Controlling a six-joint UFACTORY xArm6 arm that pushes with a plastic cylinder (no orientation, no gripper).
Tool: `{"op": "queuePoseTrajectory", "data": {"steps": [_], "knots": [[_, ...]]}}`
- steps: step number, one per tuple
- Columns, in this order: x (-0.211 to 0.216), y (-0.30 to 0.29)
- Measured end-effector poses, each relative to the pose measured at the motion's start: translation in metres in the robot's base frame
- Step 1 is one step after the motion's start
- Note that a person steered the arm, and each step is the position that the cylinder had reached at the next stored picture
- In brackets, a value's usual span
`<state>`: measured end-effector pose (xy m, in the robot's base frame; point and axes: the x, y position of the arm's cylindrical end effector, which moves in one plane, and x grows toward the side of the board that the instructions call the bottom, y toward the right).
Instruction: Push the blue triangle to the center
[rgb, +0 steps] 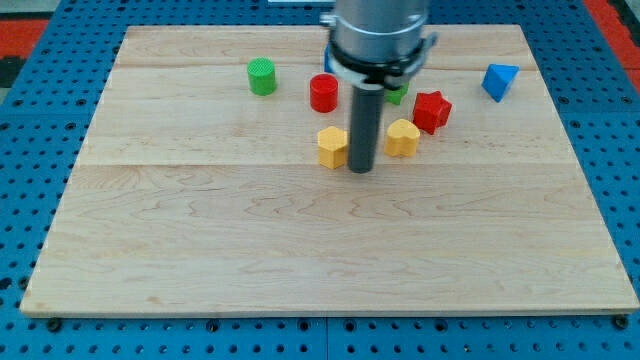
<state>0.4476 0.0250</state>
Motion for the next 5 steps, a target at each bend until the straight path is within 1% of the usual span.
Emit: {"op": "queuePoseTrajectory", "data": {"steps": [1,2,3,4,5], "knots": [[-0.011,-0.02],[-0.014,0.001],[-0.002,0.056],[-0.044,0.157],[-0.101,0.234]]}}
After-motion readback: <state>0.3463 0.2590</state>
